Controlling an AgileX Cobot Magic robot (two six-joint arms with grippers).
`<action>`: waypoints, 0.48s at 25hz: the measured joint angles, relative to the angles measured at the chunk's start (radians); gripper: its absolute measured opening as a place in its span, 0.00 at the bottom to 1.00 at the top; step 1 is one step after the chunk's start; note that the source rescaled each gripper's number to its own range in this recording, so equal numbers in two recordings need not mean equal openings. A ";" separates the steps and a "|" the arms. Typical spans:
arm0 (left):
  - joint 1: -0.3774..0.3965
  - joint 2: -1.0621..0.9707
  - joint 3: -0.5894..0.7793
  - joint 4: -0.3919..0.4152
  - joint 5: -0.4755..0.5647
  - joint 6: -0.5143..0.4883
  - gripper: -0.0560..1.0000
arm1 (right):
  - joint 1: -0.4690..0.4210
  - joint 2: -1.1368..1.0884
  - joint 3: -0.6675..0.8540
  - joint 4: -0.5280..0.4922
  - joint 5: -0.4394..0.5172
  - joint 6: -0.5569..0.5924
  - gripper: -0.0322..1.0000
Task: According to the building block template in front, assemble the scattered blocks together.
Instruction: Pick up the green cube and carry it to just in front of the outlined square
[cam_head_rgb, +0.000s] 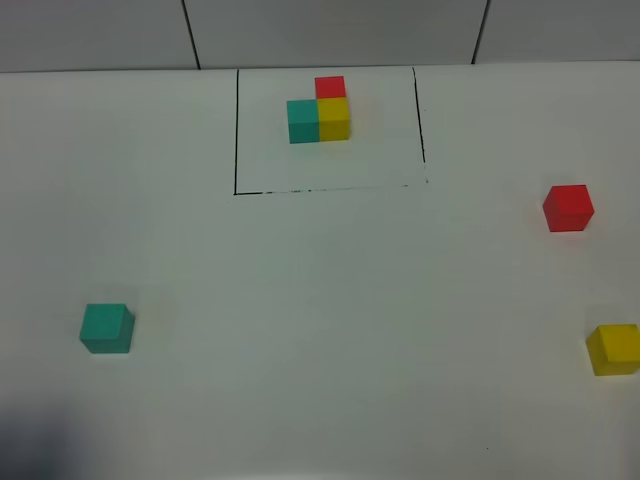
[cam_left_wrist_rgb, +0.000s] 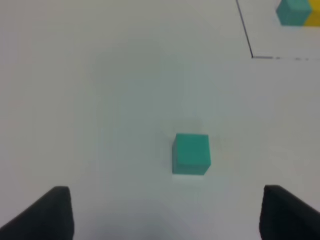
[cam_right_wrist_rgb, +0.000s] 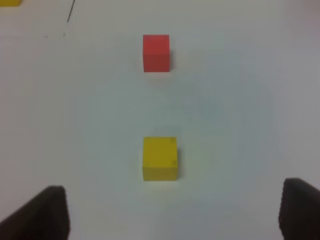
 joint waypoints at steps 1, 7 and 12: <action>0.000 0.063 -0.009 0.000 -0.008 0.000 0.81 | 0.000 0.000 0.000 0.000 0.000 0.000 0.74; 0.000 0.417 -0.083 0.000 -0.080 0.049 0.81 | 0.000 0.000 0.000 0.000 0.000 0.000 0.74; 0.000 0.658 -0.162 0.000 -0.105 0.068 0.81 | 0.000 0.000 0.000 0.000 0.000 0.000 0.74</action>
